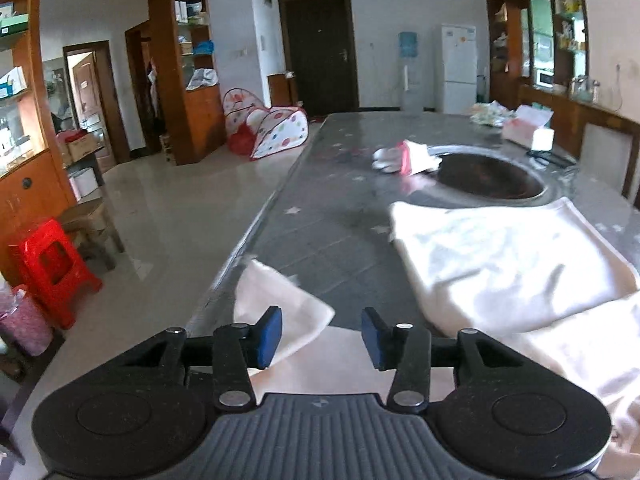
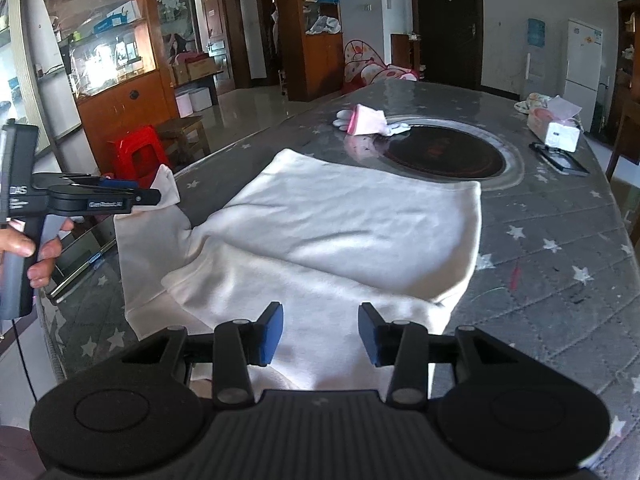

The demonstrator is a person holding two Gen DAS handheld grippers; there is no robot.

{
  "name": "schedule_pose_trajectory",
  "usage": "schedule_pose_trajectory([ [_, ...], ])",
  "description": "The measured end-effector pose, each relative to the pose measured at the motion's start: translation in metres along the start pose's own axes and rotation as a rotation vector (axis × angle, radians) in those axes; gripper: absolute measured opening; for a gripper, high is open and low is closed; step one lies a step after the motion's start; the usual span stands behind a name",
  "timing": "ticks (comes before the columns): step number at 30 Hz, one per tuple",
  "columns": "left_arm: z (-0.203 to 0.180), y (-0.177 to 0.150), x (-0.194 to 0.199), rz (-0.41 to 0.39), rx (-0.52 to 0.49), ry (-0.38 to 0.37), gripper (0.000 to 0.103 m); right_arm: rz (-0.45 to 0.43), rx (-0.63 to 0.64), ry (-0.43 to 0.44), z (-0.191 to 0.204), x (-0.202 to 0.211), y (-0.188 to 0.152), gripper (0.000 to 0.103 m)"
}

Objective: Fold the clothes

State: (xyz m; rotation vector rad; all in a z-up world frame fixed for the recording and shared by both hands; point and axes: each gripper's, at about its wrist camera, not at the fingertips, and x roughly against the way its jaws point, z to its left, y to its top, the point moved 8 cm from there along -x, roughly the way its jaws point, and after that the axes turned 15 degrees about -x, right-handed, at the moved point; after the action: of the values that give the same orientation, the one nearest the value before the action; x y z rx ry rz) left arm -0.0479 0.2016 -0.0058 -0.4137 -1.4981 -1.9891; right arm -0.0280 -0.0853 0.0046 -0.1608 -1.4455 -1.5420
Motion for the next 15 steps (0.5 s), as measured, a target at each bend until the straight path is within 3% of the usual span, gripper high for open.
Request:
schedule_pose_trajectory([
  [7,-0.003,-0.007,-0.025,0.028,-0.055,0.022,0.047,0.019,0.003,-0.002,0.0,-0.007,0.001,0.046],
  [9,-0.002,-0.009,-0.03,0.038,-0.051,0.016,0.039,0.022,0.0,-0.007,-0.002,-0.009,0.001,0.048],
  [10,-0.001,-0.01,-0.032,0.044,-0.048,0.012,0.029,0.024,-0.001,-0.009,-0.003,-0.009,0.0,0.048],
  [13,0.002,-0.008,-0.031,0.037,-0.028,-0.001,0.012,0.028,-0.005,-0.012,-0.005,-0.01,-0.001,0.048],
  [15,0.006,-0.005,-0.029,0.024,-0.004,-0.014,0.009,0.027,-0.009,-0.015,-0.006,-0.01,0.0,0.048],
])
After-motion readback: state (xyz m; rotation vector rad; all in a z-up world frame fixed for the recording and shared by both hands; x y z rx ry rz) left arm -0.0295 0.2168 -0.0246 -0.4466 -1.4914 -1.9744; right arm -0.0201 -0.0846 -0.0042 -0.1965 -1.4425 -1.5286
